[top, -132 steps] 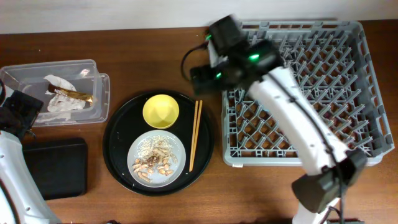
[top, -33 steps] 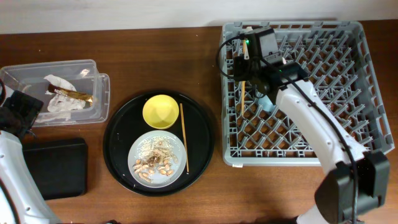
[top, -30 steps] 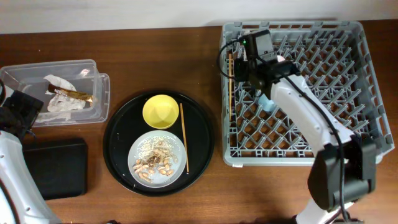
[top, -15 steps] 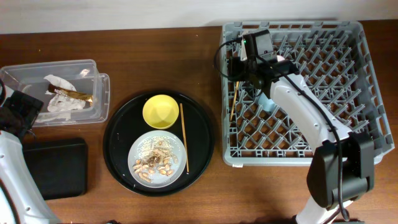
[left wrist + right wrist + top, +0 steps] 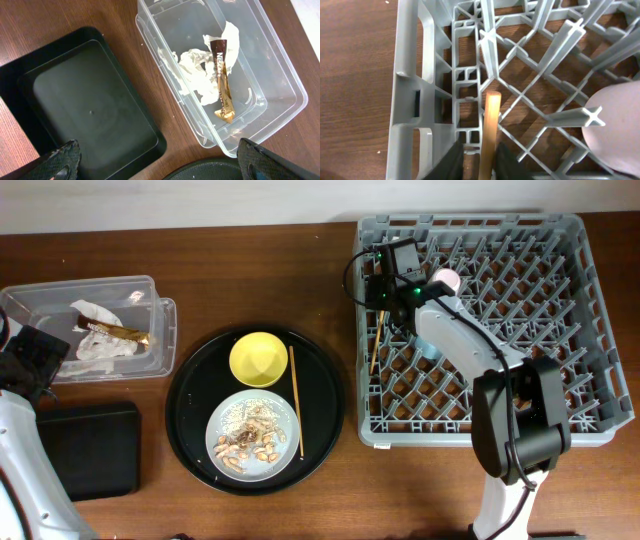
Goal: Sort waste into correct bins and load items into the dishwasher rack
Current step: 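Insert the chopstick upright between the rack tines with the right gripper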
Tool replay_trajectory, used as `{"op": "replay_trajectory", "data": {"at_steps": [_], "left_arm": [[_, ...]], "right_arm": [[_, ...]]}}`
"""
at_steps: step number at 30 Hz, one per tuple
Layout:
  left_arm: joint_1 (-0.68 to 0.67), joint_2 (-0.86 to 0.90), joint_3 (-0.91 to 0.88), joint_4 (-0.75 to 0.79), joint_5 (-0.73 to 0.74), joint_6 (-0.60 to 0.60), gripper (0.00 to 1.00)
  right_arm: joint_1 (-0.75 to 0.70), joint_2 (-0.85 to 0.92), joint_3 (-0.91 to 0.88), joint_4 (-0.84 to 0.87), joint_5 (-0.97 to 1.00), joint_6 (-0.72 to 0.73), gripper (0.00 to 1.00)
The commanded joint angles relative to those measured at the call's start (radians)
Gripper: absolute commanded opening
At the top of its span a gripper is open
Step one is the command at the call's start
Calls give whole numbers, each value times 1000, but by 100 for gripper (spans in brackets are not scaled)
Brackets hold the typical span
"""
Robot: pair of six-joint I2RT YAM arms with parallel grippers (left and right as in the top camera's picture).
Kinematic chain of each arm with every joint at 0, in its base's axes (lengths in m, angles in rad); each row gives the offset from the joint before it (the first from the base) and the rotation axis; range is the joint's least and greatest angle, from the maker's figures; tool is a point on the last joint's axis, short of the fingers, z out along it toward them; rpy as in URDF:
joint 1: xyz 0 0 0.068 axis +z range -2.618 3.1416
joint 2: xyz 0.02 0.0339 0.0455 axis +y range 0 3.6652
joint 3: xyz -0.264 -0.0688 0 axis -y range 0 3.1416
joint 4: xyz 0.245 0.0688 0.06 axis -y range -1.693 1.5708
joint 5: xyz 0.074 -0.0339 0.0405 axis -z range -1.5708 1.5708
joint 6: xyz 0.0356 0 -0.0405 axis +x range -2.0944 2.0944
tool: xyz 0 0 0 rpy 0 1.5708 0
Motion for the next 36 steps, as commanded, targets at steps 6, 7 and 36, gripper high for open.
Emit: {"op": "replay_trajectory", "data": {"at_steps": [6, 7, 36], "left_arm": [[1, -3, 1, 0, -8, -9, 99], [1, -3, 1, 0, -8, -9, 99], [1, -3, 1, 0, -8, -9, 99]], "right_arm": [[-8, -147, 8, -31, 12, 3, 4], [-9, -195, 8, -39, 26, 2, 4], [-105, -203, 8, -137, -194, -175, 80]]}}
